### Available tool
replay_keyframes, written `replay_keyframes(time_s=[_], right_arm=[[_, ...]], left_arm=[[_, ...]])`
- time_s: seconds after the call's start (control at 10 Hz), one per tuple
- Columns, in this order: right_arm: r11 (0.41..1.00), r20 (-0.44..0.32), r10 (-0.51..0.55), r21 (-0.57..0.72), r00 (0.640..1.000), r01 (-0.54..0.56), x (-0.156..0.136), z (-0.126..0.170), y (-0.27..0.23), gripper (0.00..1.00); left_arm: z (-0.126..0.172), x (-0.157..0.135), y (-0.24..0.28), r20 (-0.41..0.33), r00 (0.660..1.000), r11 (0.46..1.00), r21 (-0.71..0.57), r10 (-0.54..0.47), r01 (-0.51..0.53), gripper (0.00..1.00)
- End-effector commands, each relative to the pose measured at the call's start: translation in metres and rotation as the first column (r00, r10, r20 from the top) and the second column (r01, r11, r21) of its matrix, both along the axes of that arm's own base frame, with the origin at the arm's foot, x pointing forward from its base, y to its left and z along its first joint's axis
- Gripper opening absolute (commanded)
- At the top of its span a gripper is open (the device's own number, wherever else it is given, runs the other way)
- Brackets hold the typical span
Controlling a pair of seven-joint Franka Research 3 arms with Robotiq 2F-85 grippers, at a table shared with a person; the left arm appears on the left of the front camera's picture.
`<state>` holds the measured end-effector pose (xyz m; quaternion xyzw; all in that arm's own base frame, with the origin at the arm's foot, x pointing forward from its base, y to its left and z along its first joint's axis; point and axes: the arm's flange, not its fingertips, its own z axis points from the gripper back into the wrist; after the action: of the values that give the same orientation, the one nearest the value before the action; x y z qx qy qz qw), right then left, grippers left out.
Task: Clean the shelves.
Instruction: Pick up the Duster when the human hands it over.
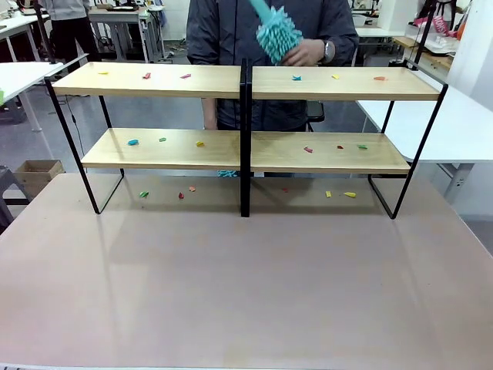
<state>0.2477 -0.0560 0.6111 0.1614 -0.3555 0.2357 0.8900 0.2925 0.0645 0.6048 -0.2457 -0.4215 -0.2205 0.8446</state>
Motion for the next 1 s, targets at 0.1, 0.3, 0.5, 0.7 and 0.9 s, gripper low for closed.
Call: replay_keyframes(time_s=[0.1,0.3,0.5,0.7,0.9], right_arm=[[0.999,0.013,0.048,0.019,0.999,-0.048,0.014,-0.009,-0.002,1.0],[0.998,-0.003,0.058,0.015,0.998,-0.058,0.018,-0.013,-0.002,1.0],[0.998,-0.005,0.063,0.02,0.998,-0.063,0.019,-0.016,-0.004,1.0],[0.997,-0.007,0.069,0.022,0.998,-0.069,0.019,-0.018,-0.005,1.0],[0.997,-0.013,0.075,0.02,0.997,-0.075,0.019,-0.019,-0.005,1.0]], left_arm=[[0.028,0.015,-0.034,-0.036,0.999,0.987,0.154,0.04,-0.034,1.0],[0.044,0.006,-0.041,0.009,1.0,0.982,0.188,0.026,-0.027,1.0],[0.051,-0.002,-0.044,0.026,0.999,0.978,0.205,0.02,-0.025,1.0],[0.056,-0.013,-0.048,0.072,0.997,0.981,0.191,-0.007,-0.007,1.0],[0.061,-0.027,-0.047,0.127,0.991,0.984,0.175,-0.032,0.009,1.0]])
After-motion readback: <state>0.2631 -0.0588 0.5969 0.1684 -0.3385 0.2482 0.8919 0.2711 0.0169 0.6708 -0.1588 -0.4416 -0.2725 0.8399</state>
